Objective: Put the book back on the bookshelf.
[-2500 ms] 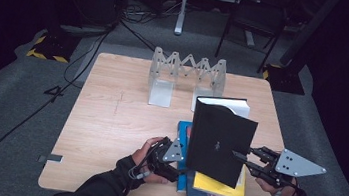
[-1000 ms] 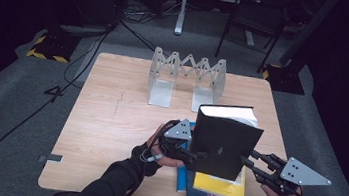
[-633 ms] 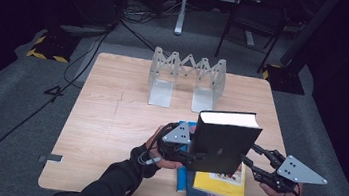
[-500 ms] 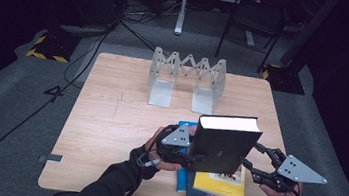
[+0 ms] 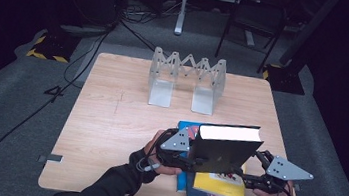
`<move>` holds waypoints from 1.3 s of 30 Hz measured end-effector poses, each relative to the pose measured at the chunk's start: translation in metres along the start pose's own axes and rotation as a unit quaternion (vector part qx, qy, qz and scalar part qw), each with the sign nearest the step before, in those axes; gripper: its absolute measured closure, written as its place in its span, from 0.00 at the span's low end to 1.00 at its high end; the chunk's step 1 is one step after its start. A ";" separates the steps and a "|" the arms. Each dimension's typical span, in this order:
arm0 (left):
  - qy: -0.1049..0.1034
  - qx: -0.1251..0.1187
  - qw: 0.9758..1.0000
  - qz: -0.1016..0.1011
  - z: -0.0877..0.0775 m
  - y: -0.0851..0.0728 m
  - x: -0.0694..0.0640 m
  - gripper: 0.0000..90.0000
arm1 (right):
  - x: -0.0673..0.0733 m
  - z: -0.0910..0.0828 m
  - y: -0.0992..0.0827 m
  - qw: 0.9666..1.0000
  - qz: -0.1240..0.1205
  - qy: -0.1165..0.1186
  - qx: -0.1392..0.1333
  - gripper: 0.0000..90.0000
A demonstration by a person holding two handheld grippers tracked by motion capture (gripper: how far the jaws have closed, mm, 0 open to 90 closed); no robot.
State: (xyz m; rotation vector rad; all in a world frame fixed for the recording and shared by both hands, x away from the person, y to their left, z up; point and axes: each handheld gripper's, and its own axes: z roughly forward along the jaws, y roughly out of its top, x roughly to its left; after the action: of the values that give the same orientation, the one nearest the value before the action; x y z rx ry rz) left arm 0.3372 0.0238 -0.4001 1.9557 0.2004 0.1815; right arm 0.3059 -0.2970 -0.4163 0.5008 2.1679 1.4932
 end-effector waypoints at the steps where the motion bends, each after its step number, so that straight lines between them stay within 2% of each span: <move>1: 0.001 -0.003 1.000 0.001 0.000 0.001 0.000 0.51 | 0.000 0.000 0.000 1.000 -0.002 -0.001 0.000 0.36; 9: 0.020 -0.004 1.000 0.007 -0.003 0.012 -0.004 0.48 | 0.001 0.000 0.001 1.000 -0.008 -0.005 0.001 0.37; 13: 0.024 -0.021 0.999 0.011 -0.006 0.025 -0.004 0.47 | 0.001 0.000 0.000 1.000 -0.008 -0.004 0.001 0.37; 18: 0.021 -0.043 0.999 0.010 -0.005 0.036 -0.003 0.46 | 0.001 0.000 0.000 1.000 -0.007 -0.002 0.001 0.37; 22: 0.023 -0.056 0.998 0.020 -0.002 0.046 -0.003 0.44 | 0.001 0.001 0.000 1.000 -0.006 -0.001 0.001 0.37; 27: 0.013 -0.067 0.998 0.015 0.000 0.051 0.000 0.43 | 0.000 0.001 0.000 1.000 -0.004 -0.001 0.000 0.36; 31: -0.011 -0.068 0.998 0.012 -0.002 0.051 0.002 0.51 | -0.001 0.001 -0.001 1.000 -0.004 0.004 0.003 0.37; 36: -0.010 -0.065 0.998 0.010 -0.004 0.051 0.002 0.56 | -0.008 -0.005 -0.005 1.000 -0.001 0.010 0.023 0.41; 39: -0.001 -0.064 0.998 0.003 -0.005 0.052 0.001 0.57 | -0.016 -0.012 -0.013 0.999 0.017 0.006 0.034 0.40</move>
State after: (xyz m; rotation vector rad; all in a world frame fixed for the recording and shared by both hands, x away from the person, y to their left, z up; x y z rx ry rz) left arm 0.3401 0.0090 -0.3505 1.8289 0.1771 0.1926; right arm 0.3123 -0.3194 -0.4218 0.5559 2.2361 1.4470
